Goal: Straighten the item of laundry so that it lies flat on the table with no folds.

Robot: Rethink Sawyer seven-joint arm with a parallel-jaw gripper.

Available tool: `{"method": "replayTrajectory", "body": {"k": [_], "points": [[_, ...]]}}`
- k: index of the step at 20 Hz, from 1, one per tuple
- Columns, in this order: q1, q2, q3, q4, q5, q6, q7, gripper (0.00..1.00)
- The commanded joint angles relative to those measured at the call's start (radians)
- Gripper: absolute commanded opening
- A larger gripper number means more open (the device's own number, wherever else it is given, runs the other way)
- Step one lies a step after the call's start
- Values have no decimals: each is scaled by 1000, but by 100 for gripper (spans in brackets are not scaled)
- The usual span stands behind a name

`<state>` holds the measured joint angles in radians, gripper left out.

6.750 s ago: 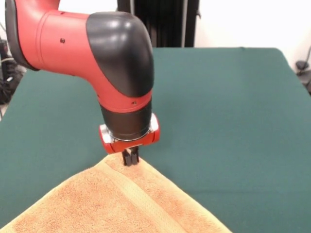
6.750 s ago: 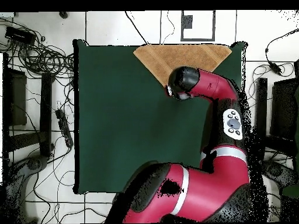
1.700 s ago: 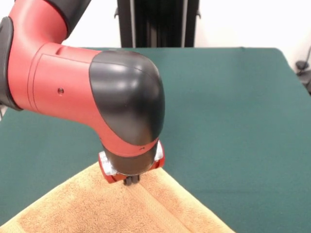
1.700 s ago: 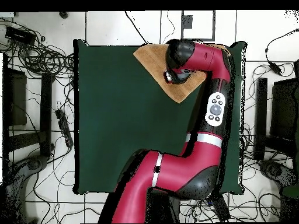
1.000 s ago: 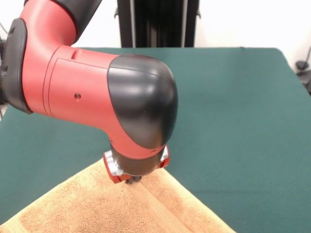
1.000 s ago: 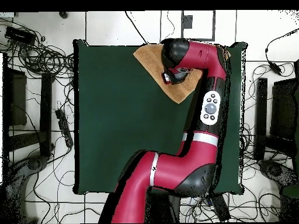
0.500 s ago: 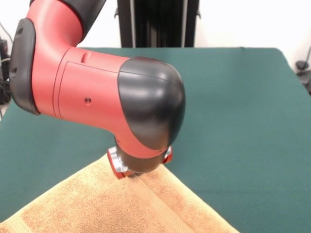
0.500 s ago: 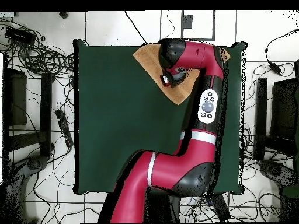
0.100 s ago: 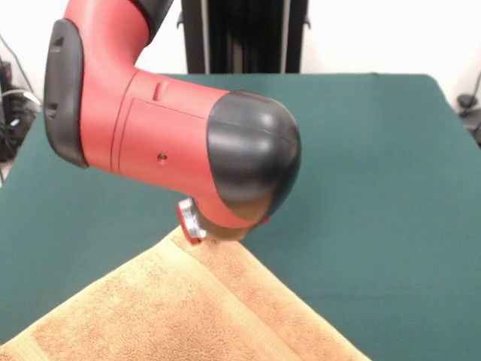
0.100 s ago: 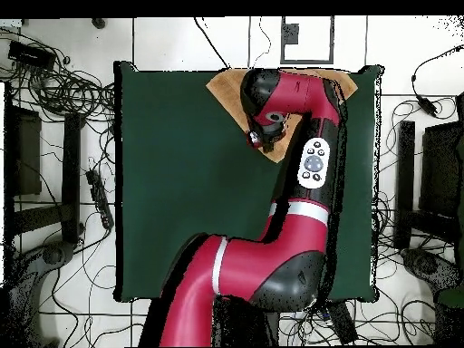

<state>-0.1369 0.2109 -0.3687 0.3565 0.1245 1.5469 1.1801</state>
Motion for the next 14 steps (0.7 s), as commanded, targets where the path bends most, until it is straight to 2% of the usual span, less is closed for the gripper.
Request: {"method": "replayTrajectory", "body": {"k": [1,5,8,10,11,14], "points": [[47,-46,76,370,-49,-88,127,0],[55,-66,84,427,-58,-160,161,0],[13,-202,150,584,-13,-273,95,0],[-15,-318,178,632,27,-277,36,0],[-26,-372,187,630,49,-254,24,0],[-50,-433,213,550,81,-199,14,0]]}}
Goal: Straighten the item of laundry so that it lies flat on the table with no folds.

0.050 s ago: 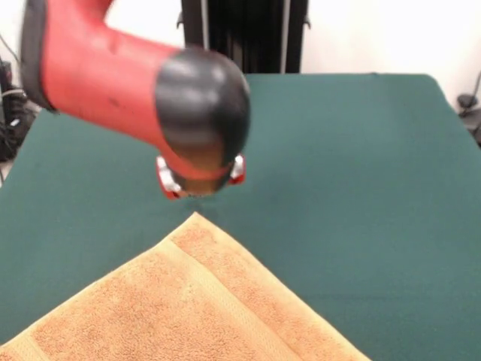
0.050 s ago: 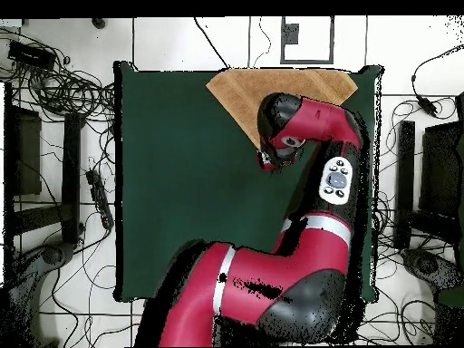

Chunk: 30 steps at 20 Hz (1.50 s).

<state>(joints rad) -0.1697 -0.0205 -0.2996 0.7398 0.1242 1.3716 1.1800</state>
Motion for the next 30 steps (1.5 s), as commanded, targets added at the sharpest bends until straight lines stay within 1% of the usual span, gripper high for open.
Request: {"method": "replayTrajectory", "body": {"k": [1,3,5,7,9,12,16,18,22,26,28,30], "points": [[-26,-216,159,152,88,-24,6,0],[-43,-240,190,143,100,-33,-13,0],[-49,-251,199,115,97,-18,-15,0],[-51,-244,203,65,91,18,-10,0],[-53,-213,207,-9,79,52,-5,0],[-51,-147,202,-108,45,40,-11,0],[-30,-90,177,-95,-3,-97,13,0],[-27,-69,181,-78,-12,-179,25,0],[-20,-37,178,-67,-29,-303,53,0],[-18,-31,191,-27,-34,-422,82,0],[-20,-39,202,6,-34,-505,94,0],[-23,-44,212,25,-29,-561,106,0]]}}
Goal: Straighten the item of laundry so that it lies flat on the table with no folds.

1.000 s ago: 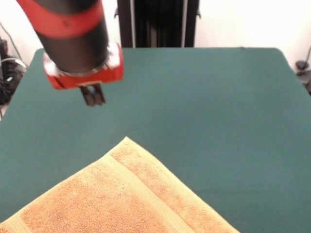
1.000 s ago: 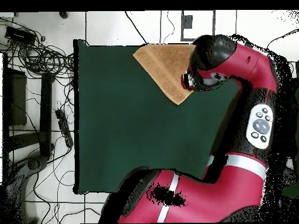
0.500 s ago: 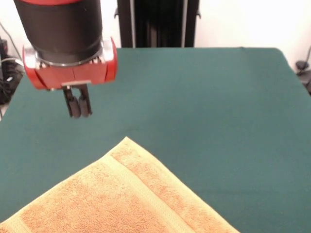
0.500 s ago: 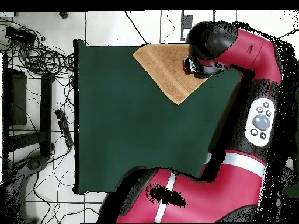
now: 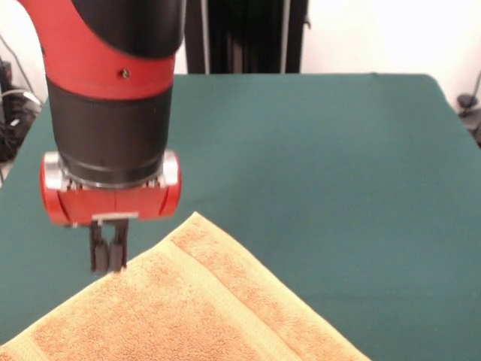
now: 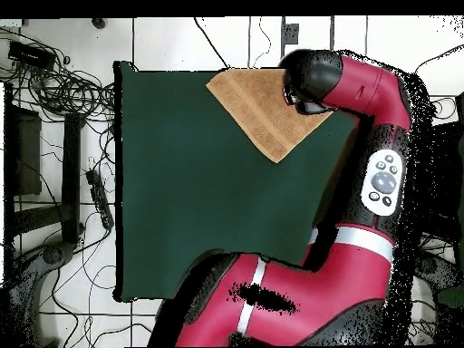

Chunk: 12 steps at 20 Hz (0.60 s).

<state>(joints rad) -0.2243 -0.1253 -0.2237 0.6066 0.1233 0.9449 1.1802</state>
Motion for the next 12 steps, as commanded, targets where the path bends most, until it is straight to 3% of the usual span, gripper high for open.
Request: {"method": "replayTrajectory", "body": {"k": [1,5,12], "points": [[31,58,141,169,-24,-157,110,0],[31,53,159,193,-2,-188,124,0],[-8,-16,270,338,61,-239,106,0]]}}
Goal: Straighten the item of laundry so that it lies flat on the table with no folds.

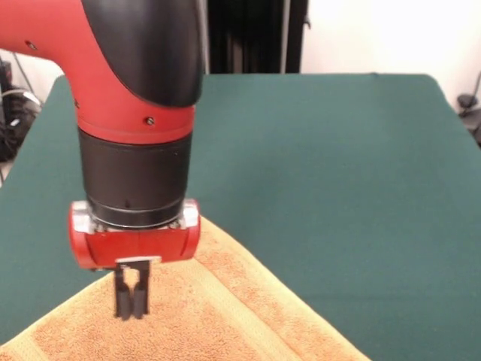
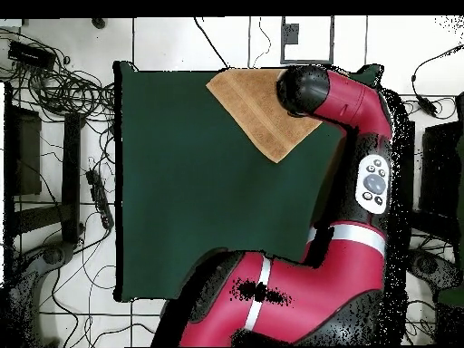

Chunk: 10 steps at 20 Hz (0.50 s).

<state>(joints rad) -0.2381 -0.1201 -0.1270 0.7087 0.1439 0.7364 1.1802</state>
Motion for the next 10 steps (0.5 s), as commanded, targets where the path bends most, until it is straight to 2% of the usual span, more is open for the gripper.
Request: {"method": "replayTrajectory", "body": {"k": [1,10], "points": [[1,-24,185,243,47,-26,104,0],[-57,-42,286,324,53,-32,61,0]]}}
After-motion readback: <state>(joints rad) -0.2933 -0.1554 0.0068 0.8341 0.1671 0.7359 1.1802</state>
